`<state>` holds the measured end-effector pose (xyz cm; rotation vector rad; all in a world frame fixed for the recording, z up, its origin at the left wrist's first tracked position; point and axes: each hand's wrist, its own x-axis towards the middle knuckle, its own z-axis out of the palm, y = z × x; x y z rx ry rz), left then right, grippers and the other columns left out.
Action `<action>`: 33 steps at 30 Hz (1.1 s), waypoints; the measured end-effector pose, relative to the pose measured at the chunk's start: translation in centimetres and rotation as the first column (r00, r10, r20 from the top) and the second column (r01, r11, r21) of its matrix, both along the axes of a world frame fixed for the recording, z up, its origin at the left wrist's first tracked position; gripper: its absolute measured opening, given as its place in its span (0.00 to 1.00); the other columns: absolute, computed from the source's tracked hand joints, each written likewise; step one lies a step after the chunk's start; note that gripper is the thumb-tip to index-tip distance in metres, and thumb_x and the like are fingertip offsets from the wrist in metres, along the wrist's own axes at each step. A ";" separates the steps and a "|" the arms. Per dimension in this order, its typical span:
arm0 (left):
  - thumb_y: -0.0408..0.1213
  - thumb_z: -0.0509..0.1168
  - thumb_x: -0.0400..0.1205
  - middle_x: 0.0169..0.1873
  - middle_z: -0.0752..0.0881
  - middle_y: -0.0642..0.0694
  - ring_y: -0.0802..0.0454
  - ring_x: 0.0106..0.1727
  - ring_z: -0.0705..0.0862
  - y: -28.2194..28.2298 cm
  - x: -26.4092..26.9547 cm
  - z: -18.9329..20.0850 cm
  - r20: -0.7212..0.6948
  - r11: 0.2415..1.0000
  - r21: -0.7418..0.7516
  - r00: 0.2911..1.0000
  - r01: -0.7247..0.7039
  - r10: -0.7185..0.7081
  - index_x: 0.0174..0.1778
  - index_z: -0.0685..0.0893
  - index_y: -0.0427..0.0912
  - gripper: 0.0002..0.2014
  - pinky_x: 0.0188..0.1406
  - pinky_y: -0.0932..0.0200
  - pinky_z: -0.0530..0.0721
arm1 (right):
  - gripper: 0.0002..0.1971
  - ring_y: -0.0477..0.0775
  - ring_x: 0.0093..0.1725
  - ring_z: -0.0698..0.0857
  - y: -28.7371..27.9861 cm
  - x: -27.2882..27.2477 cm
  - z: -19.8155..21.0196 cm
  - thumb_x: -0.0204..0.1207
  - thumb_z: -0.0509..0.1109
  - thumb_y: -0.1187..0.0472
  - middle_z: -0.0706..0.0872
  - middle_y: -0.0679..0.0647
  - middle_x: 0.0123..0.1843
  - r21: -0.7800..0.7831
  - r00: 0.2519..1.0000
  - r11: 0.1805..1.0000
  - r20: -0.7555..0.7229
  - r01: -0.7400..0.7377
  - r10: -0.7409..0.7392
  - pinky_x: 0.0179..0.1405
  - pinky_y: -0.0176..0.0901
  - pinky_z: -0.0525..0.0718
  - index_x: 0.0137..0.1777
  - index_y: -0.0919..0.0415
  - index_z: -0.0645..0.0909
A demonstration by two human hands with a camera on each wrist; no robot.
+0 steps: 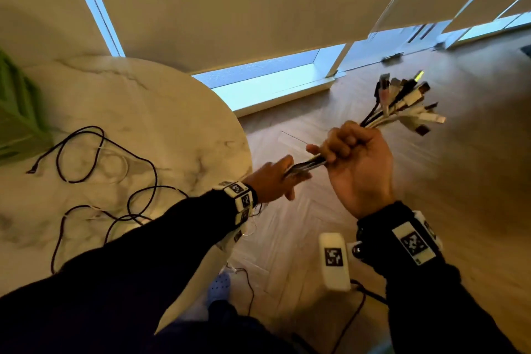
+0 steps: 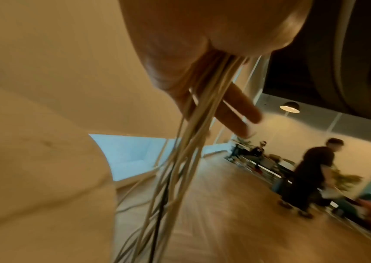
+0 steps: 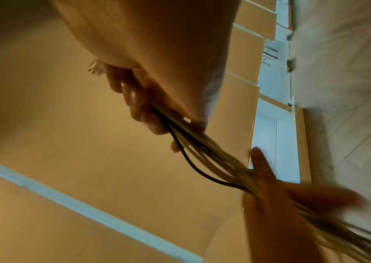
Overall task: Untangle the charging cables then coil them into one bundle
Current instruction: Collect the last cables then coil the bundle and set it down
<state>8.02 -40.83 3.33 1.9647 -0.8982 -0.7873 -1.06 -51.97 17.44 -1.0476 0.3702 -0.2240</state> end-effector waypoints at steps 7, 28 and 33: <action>0.76 0.57 0.76 0.79 0.72 0.47 0.53 0.77 0.72 0.6 -1.3 1.3 -0.341 0.978 -0.170 0.923 0.125 -0.177 0.81 0.61 0.51 0.44 0.81 0.41 0.70 | 0.17 0.48 0.24 0.56 -3.9 2.1 -1.2 0.83 0.56 0.61 0.58 0.48 0.26 -0.211 0.917 0.947 -0.368 -0.242 0.152 0.29 0.45 0.61 0.31 0.53 0.64; 0.38 0.52 0.92 0.24 0.69 0.48 0.49 0.27 0.71 8.0 4.2 11.8 -0.587 0.935 -0.251 0.808 -0.251 0.060 0.34 0.70 0.39 0.19 0.55 0.45 0.87 | 0.16 0.51 0.39 0.88 0.2 4.8 -17.0 0.75 0.75 0.44 0.92 0.54 0.39 -0.201 0.164 -0.089 -0.936 -0.976 0.312 0.50 0.46 0.85 0.37 0.56 0.87; 0.35 0.51 0.92 0.27 0.65 0.51 0.53 0.31 0.65 11.2 4.7 11.6 -0.702 0.766 -0.330 0.686 -0.552 0.191 0.38 0.73 0.45 0.16 0.58 0.49 0.77 | 0.23 0.65 0.46 0.90 -1.1 6.7 -16.6 0.81 0.61 0.43 0.91 0.61 0.44 -0.703 0.733 -0.208 -0.660 -0.680 -0.164 0.47 0.49 0.86 0.45 0.60 0.88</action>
